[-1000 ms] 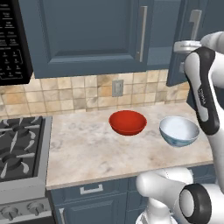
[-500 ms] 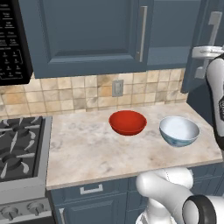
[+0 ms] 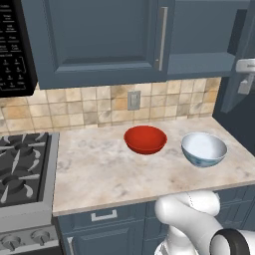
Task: Open the cabinet. Pick the bowls from the counter and place them in the cabinet. Then close the cabinet.
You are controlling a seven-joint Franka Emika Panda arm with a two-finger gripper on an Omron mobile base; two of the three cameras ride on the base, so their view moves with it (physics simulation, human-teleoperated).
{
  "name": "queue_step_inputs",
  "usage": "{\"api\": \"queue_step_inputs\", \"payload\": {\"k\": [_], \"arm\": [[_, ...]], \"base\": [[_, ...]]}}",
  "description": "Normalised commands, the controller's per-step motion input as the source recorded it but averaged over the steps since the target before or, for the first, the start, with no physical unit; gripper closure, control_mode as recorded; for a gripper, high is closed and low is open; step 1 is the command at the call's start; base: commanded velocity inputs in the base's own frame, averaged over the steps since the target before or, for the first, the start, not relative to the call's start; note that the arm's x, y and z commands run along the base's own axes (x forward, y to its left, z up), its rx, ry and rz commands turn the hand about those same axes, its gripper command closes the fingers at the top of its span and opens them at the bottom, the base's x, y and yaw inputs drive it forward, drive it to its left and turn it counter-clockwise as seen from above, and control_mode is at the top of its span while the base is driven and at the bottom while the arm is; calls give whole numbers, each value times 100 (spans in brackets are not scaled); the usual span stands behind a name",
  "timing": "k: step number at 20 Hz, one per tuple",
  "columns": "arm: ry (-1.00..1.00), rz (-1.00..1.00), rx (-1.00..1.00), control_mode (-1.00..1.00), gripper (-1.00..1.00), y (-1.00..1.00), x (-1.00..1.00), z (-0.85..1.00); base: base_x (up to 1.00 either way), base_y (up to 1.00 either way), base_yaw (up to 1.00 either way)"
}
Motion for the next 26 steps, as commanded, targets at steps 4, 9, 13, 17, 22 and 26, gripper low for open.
{"api": "queue_step_inputs", "payload": {"k": [4, 9, 13, 17, 22, 26], "arm": [[0, 0, 0, -100, -100, -10, -35, -26], [1, 0, 0, -100, -100, -13, -17, -16], [0, 2, 0, -100, -100, -23, -25, -4], [0, 3, 0, -100, -100, -11, -62, 0], [5, -1, -2, -100, -100, 34, -51, 10], [14, -11, -14, -100, -100, 91, -7, 0]], "base": [[0, 0, 0], [0, 0, 0], [0, 0, 0], [0, 0, 0], [0, 0, 0], [0, 0, 0]]}}
